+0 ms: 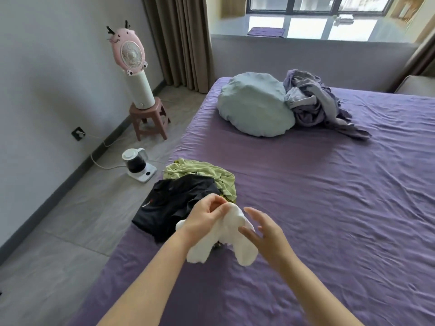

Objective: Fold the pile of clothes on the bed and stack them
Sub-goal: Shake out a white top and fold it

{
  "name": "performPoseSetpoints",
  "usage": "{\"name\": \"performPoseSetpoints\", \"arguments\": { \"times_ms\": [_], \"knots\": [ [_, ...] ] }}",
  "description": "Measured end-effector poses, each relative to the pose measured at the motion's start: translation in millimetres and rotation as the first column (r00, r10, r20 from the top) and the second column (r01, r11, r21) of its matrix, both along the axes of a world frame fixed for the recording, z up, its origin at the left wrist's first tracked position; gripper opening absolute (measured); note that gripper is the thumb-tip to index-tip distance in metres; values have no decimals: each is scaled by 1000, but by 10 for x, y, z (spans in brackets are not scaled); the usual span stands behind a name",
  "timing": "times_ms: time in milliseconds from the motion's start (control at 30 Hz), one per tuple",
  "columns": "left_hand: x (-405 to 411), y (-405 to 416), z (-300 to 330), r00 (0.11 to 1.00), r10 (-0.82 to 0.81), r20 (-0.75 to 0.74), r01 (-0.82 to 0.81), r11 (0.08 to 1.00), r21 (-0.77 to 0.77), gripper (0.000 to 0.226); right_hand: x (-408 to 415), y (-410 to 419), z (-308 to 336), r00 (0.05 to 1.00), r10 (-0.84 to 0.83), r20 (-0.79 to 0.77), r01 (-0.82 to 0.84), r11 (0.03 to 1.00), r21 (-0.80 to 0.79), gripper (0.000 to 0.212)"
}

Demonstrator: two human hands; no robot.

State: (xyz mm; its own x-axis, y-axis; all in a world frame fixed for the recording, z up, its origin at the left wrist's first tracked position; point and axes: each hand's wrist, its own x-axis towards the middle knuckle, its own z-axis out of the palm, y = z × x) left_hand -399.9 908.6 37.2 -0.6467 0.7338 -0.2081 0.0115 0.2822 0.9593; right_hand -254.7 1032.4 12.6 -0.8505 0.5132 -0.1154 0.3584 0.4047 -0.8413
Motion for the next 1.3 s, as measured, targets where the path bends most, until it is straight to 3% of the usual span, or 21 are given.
{"name": "performPoseSetpoints", "arguments": {
  "times_ms": [200, 400, 500, 667, 733, 833, 900, 1100, 1200, 1300],
  "knots": [
    [453, 89, 873, 995, 27, -92, -17, 994, 104, 8, 251, 95, 892, 963, -67, -263, 31, 990, -136, 10],
    [1042, 95, 1710, 972, -13, -233, 39, 993, 109, 30, 692, 427, 1835, 925, -57, -375, -6, 986, -166, 9],
    [1295, 69, 2040, 941, -77, -330, 112, 990, 90, 24, 915, 577, 2221, 911, 11, -412, -83, 984, -157, 15],
    [1670, 84, 2394, 940, -19, -340, 86, 979, 185, 20, 1277, 623, 2519, 898, 66, -436, -191, 950, -249, 11],
    [1789, 140, 2493, 944, 18, -328, 61, 971, 229, 21, 1440, 629, 2565, 892, 86, -444, -236, 926, -296, 4],
    [1851, 255, 2594, 960, 73, -270, 2, 964, 267, 14, 1671, 644, 2524, 907, 169, -386, -297, 907, -299, 18],
    [1834, 321, 2615, 963, 109, -248, -39, 962, 270, 11, 1762, 630, 2492, 927, 143, -346, -246, 929, -276, 10],
    [1811, 240, 2463, 920, 73, -385, -20, 990, 140, 13, 1713, 550, 2699, 875, -154, -459, -28, 930, -366, 11],
    [1930, 126, 2317, 766, 156, -624, -25, 977, 214, 9, 1551, 448, 2810, 880, -191, -435, -32, 890, -455, 13],
    [2140, 49, 2188, 826, 88, -557, 31, 979, 202, 33, 1397, 375, 2894, 891, -204, -405, -41, 853, -521, 15]
  ]
}}
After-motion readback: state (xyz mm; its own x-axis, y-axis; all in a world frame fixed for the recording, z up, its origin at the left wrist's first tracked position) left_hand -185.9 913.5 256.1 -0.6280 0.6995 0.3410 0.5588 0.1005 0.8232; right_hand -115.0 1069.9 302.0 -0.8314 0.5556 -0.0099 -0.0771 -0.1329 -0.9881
